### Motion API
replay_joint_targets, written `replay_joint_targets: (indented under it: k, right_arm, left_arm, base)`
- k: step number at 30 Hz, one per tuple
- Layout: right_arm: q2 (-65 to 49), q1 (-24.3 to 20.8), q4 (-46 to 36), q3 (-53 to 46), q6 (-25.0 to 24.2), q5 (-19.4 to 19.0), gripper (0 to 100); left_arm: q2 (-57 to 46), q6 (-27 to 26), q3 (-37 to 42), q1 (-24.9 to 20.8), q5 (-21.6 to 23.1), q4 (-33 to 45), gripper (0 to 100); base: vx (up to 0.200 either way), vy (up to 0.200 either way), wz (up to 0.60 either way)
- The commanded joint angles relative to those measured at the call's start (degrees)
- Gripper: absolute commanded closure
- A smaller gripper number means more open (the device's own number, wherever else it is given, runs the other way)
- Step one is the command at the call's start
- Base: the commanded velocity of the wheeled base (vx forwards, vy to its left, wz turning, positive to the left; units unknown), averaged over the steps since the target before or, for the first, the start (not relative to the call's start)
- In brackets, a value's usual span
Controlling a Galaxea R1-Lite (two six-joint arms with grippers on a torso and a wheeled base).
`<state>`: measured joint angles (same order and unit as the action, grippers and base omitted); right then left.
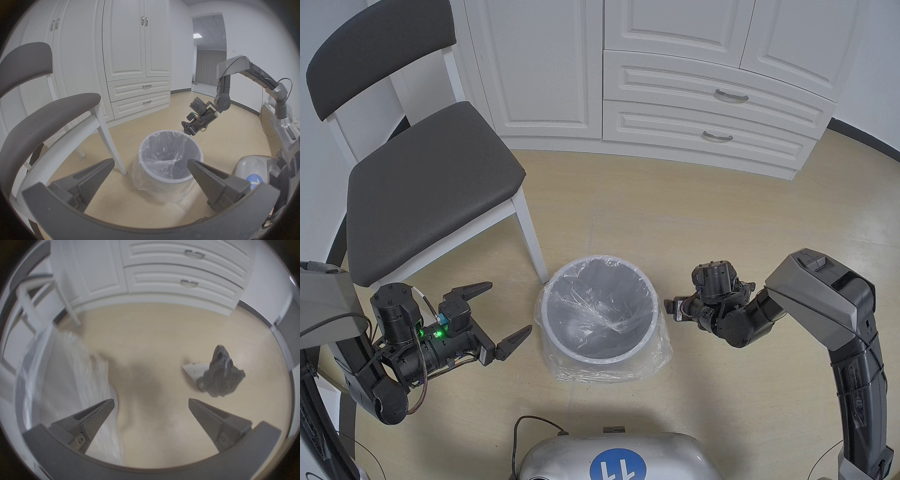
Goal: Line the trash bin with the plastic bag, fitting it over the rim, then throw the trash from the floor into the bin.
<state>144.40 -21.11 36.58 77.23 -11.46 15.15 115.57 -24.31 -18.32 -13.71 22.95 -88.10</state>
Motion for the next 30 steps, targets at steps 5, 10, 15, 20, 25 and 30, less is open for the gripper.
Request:
replay_joint_targets:
  k: [5,10,15,20,25,30]
  right_arm:
    - [7.7,-3.8,3.6,9.6,-13.3,-0.7,0]
    - [8.0,-4.2,1.5,8.0,-13.9,-3.5,0]
    - [5.9,-3.7,-3.3,5.2,-11.9,-3.7,0]
    - [3.4,-2.4,-4.0,-0.9,-5.4,-6.4,0]
    - [2.9,-2.2,-3.9,-2.8,-2.7,-6.4,0]
    - [-4.0,-0.8,-2.7,-9.0,1.4,-6.3,0]
  left_arm:
    - [-0.3,0.0,0.2,0.0,0.0,-0.1,0]
    - [-0.3,0.0,0.2,0.0,0.0,-0.1,0]
    - [-0.3,0.0,0.3,0.0,0.0,-0.1,0]
    - [-0.5,0.1,0.4,0.0,0.0,-0.1,0]
    - [-0.6,0.1,0.7,0.0,0.0,-0.1,0]
    - [-0.9,0.1,1.4,-0.1,0.0,-0.1,0]
  base:
    - [0.0,0.0,0.0]
    - [0.0,0.0,0.0]
    - [0.0,0.0,0.0]
    - [0.0,0.0,0.0]
    - [0.0,0.0,0.0]
    - [0.0,0.0,0.0]
